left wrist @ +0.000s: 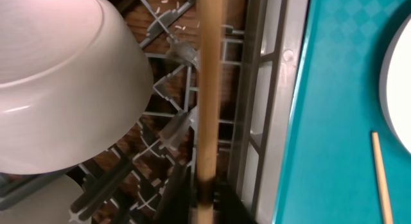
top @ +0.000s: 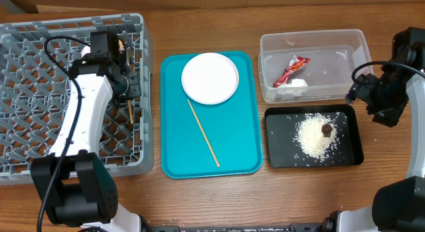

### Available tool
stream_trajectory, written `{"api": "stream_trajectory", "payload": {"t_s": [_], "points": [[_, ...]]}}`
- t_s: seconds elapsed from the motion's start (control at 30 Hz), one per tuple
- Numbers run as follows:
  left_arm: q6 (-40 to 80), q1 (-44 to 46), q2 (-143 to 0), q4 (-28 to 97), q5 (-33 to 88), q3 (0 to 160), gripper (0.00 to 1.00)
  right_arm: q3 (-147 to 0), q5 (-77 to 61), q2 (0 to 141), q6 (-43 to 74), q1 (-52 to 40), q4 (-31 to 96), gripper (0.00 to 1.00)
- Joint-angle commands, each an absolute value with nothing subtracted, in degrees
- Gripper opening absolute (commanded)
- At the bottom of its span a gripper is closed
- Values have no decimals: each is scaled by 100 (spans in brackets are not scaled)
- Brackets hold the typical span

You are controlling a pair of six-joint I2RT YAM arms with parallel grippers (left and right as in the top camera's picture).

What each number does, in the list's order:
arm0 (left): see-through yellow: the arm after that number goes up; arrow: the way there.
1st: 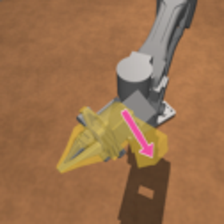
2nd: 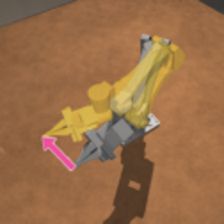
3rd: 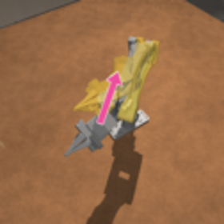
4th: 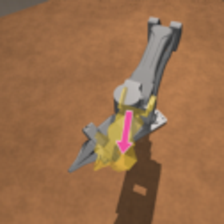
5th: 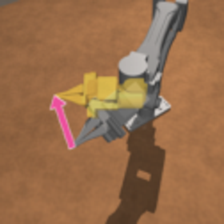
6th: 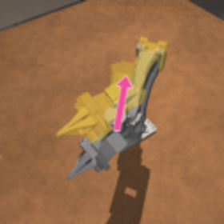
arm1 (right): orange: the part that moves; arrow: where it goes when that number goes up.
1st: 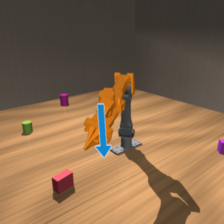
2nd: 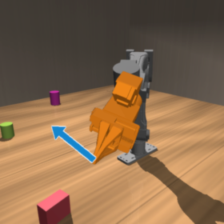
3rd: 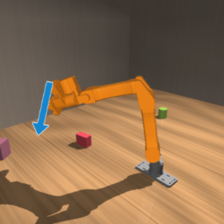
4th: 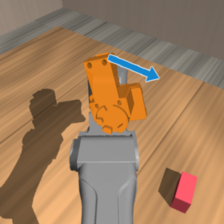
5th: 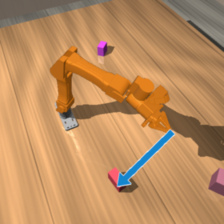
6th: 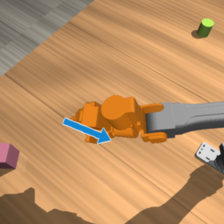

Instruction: Sort waste into correct bins and load items into the dishwasher

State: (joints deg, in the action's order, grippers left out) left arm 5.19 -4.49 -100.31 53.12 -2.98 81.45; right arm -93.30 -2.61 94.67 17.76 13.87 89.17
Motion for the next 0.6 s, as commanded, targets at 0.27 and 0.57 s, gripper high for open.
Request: {"api": "stream_trajectory", "payload": {"t_s": [0.27, 0.57], "points": [[502, -27, -9835, 6007, 1481, 8917, 65, -9382, -266, 9347, 1756, 1396, 8903, 78], [3315, 2209, -10145, 5870, 740, 7924, 69, -9382, -266, 9347, 1756, 1396, 8886, 79]]}}
